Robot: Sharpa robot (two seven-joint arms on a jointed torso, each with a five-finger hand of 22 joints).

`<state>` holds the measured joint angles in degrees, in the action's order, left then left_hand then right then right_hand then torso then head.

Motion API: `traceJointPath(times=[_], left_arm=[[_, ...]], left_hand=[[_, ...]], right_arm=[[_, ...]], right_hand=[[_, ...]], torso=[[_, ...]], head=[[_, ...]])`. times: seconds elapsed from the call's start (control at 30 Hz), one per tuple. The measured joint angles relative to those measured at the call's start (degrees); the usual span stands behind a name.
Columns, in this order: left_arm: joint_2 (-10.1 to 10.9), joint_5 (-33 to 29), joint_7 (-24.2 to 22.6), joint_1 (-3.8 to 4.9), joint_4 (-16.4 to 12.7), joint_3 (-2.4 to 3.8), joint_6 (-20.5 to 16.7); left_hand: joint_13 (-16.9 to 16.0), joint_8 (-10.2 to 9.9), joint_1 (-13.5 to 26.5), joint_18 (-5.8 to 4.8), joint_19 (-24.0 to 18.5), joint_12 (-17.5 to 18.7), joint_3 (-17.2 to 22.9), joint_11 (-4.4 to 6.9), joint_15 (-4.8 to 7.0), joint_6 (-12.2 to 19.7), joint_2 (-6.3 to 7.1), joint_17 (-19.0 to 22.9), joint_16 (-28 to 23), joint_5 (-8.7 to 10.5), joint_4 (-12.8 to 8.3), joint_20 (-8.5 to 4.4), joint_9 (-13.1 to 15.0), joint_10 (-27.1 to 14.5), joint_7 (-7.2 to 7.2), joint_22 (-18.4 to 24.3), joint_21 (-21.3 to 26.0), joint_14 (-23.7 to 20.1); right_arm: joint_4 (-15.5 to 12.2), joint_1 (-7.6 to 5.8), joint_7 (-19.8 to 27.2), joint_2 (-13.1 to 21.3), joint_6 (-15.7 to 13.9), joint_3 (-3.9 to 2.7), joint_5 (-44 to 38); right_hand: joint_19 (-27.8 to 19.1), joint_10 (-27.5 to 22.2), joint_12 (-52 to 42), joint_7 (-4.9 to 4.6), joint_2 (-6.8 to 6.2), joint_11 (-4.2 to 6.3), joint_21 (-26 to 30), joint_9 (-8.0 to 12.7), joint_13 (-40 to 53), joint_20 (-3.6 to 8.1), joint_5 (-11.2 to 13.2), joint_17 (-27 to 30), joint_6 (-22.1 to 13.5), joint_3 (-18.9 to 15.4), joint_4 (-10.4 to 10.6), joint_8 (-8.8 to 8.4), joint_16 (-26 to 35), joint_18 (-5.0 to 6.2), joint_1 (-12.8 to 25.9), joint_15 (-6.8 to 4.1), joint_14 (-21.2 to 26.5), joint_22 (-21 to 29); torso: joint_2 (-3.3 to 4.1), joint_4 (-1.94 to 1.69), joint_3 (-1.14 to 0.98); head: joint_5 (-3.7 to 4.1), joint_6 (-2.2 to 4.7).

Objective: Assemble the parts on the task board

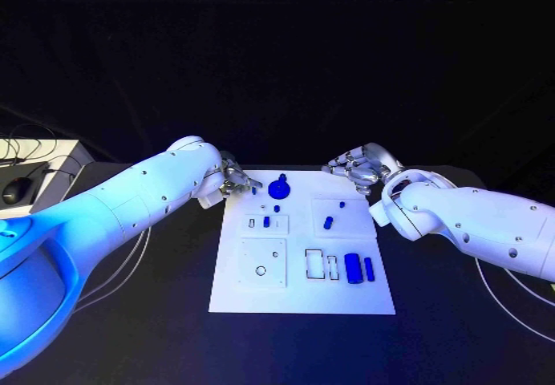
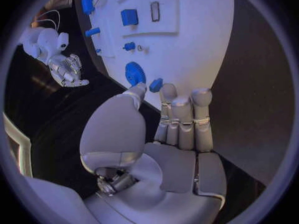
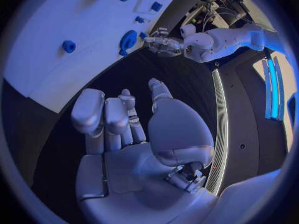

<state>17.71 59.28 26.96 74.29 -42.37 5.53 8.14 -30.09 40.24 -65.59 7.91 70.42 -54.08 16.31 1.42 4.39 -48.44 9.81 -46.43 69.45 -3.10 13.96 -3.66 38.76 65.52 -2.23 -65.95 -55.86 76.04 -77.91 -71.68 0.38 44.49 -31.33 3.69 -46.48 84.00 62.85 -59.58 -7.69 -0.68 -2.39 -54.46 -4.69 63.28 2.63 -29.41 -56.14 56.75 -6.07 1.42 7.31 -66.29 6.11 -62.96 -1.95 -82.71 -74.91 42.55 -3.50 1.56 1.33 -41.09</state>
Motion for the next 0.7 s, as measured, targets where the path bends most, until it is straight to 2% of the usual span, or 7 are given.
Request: traceJointPath(times=[0.6,0.7], left_arm=[[-0.44,-0.45,-0.32,-0.01,0.65,-0.03,-0.03],[-0.49,-0.83,-0.48,-0.01,0.80,-0.19,0.03]], left_hand=[[0.05,0.00,-1.37,-0.01,0.00,0.00,0.39,0.21,-0.01,0.00,-1.22,0.02,0.00,0.00,-1.03,0.00,-0.19,-0.21,0.00,-0.09,0.00,-0.42],[0.04,0.00,-1.83,-0.01,0.00,0.00,0.31,0.21,0.00,0.00,-1.37,0.06,0.00,0.00,-1.25,0.00,-0.31,-0.21,0.00,-0.09,0.00,-0.41]], right_arm=[[-0.23,-0.15,-0.01,-0.02,-0.09,-0.01,-0.07],[-0.23,-0.16,-0.01,-0.02,-0.10,-0.01,-0.08]], right_hand=[[0.00,0.00,0.00,0.01,0.00,-0.01,0.00,0.00,0.06,0.00,0.00,-0.13,0.01,-0.16,-0.16,0.00,0.00,0.00,0.00,0.00,0.00,-0.04],[0.00,0.01,0.00,0.02,0.00,-0.01,0.00,0.00,0.06,0.00,0.00,-0.13,0.02,-0.16,-0.16,0.00,0.00,0.00,0.00,0.00,0.00,-0.04]], torso=[[-0.07,-0.05,0.03],[-0.07,-0.06,0.03]], head=[[0.01,-0.38],[0.00,-0.43]])
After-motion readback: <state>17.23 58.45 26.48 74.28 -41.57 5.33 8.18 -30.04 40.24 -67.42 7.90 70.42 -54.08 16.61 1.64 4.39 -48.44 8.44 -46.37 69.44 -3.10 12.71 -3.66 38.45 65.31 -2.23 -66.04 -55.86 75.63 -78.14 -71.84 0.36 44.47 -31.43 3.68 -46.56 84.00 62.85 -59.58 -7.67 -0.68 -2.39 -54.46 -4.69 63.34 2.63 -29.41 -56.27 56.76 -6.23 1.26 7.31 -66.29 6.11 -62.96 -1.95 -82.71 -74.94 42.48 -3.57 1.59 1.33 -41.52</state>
